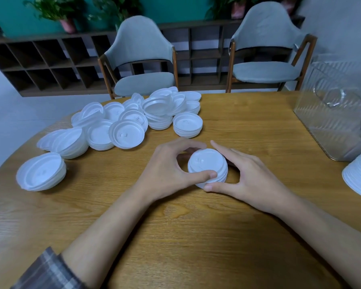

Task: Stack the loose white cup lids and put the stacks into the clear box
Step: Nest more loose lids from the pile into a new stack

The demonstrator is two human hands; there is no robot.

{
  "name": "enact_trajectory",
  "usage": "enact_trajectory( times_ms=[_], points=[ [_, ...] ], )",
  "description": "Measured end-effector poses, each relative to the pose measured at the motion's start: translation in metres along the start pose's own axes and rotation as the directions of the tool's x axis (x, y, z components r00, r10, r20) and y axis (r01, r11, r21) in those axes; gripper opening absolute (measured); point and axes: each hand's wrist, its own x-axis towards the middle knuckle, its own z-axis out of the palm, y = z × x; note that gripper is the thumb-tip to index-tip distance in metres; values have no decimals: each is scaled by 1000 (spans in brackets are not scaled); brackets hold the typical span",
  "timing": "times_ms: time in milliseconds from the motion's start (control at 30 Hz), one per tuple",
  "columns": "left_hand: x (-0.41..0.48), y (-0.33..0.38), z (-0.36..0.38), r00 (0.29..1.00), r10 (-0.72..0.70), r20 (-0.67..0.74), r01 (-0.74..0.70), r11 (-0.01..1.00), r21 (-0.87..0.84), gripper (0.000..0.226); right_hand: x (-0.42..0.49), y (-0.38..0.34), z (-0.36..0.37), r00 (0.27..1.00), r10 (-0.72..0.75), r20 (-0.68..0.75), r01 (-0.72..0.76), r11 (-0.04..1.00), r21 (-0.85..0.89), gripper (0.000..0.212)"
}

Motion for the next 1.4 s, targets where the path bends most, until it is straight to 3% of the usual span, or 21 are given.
enact_trajectory(
  times_ms=[567, 700, 833, 1033, 1267, 1400],
  points=[
    [1, -4, 4, 999, 39, 29, -41, 996, 80, 71, 0, -2, 3, 1000, -11, 4, 11, 996, -86, 112],
    [5, -9, 5, 998, 59, 4, -59, 996, 66, 55, 0, 0, 3, 999, -34, -11, 33, 995, -89, 102],
    [14, -36, -6, 978, 121, -168, -71, 958, 277, 34, 1, 3, 4, 999, -16, -42, 12, 994, -109, 98],
    [31, -53, -1, 977, 198, -77, -128, 838, 530, 47, 2, 4, -2, 994, 31, -103, -44, 991, -130, 96],
    [49, -55, 0, 968, 227, -109, -108, 764, 636, 38, 2, 9, -4, 995, 41, -94, -52, 991, -121, 98],
    [39, -47, -2, 962, 235, -138, -109, 794, 598, 30, 2, 10, -4, 995, 45, -89, -54, 993, -106, 98]
  ],
)
